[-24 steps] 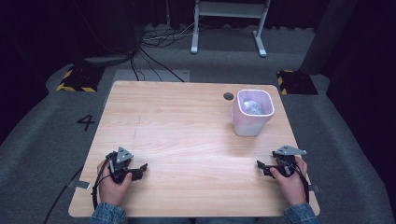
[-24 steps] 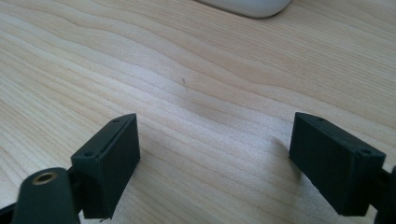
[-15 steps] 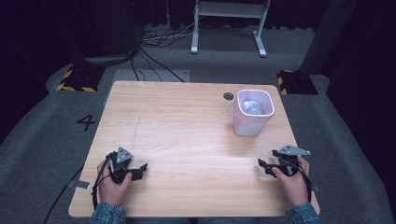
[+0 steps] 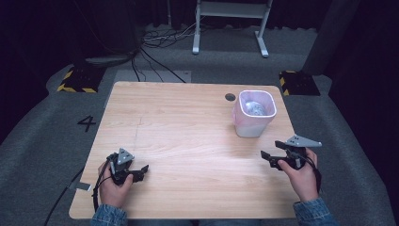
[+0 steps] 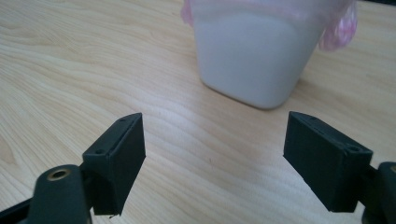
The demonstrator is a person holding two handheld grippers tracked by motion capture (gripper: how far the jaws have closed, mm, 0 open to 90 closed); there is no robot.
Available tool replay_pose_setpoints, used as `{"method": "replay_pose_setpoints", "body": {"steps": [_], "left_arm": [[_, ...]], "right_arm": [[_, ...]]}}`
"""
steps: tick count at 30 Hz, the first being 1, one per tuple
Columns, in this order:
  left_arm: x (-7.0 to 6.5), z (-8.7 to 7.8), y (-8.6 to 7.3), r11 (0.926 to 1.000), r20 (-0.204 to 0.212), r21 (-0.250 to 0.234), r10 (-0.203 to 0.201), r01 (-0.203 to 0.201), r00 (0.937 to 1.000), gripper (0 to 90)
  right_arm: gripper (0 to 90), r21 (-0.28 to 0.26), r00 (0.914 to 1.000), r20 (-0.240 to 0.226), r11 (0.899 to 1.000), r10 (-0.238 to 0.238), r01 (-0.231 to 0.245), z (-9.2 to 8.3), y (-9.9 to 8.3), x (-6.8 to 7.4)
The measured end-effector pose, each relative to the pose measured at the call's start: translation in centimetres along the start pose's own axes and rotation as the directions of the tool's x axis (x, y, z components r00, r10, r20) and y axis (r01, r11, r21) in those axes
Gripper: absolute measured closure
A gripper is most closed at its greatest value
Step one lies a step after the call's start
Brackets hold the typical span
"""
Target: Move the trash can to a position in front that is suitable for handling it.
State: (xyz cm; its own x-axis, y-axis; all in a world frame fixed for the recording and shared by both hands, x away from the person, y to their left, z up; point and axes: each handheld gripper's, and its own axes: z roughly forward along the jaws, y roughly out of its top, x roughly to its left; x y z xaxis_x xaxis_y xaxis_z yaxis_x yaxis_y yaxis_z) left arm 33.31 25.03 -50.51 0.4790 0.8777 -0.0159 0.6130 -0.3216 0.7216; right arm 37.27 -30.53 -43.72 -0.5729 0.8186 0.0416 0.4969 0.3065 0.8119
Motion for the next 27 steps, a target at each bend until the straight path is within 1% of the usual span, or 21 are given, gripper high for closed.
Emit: {"method": "replay_pose_setpoints", "body": {"steps": [3, 6, 9, 11, 13, 15, 19, 23, 27], "left_arm": [[0.0, 0.0, 0.0, 1.0000, 0.000, 0.000, -0.002, 0.002, 1.0000, 21.8], [0.0, 0.0, 0.0, 1.0000, 0.001, 0.001, 0.000, 0.000, 1.0000, 21.8], [0.0, 0.0, 0.0, 1.0000, 0.002, 0.000, -0.001, 0.001, 1.0000, 21.7], [0.0, 0.0, 0.0, 1.0000, 0.003, 0.000, 0.000, 0.000, 1.0000, 21.7], [0.0, 0.0, 0.0, 1.0000, 0.003, 0.000, 0.000, 0.000, 1.0000, 21.6], [0.0, 0.0, 0.0, 1.0000, 0.002, 0.001, 0.000, 0.000, 1.0000, 21.7], [0.0, 0.0, 0.0, 1.0000, 0.002, 0.000, -0.002, 0.002, 1.0000, 21.6], [0.0, 0.0, 0.0, 1.0000, 0.003, 0.001, 0.000, 0.000, 1.0000, 21.5], [0.0, 0.0, 0.0, 1.0000, 0.003, -0.001, -0.002, 0.002, 1.0000, 21.5]], "right_arm": [[21.9, -0.016, 0.9987, -0.014, 0.999, -0.049, 0.049, -0.3, 1.4, 0.2], [25.2, -0.053, 0.9957, -0.047, 0.996, -0.080, 0.078, -0.6, 2.8, 0.5], [26.2, -0.063, 0.9933, -0.050, 0.993, -0.104, 0.101, -0.8, 4.3, 0.9], [26.3, -0.072, 0.9930, -0.054, 0.992, -0.105, 0.101, -0.9, 5.1, 1.1], [26.1, -0.080, 0.9947, -0.051, 0.993, -0.090, 0.085, -0.9, 5.9, 1.2], [25.7, -0.080, 0.9951, -0.047, 0.993, -0.087, 0.083, -0.8, 6.7, 1.3], [24.9, -0.067, 0.9932, -0.038, 0.992, -0.110, 0.107, -0.5, 8.0, 1.3], [26.2, -0.049, 0.9843, -0.036, 0.984, -0.173, 0.171, 0.0, 9.3, 1.6], [26.5, -0.048, 0.9782, -0.041, 0.978, -0.204, 0.202, 0.7, 10.3, 1.9]]}}
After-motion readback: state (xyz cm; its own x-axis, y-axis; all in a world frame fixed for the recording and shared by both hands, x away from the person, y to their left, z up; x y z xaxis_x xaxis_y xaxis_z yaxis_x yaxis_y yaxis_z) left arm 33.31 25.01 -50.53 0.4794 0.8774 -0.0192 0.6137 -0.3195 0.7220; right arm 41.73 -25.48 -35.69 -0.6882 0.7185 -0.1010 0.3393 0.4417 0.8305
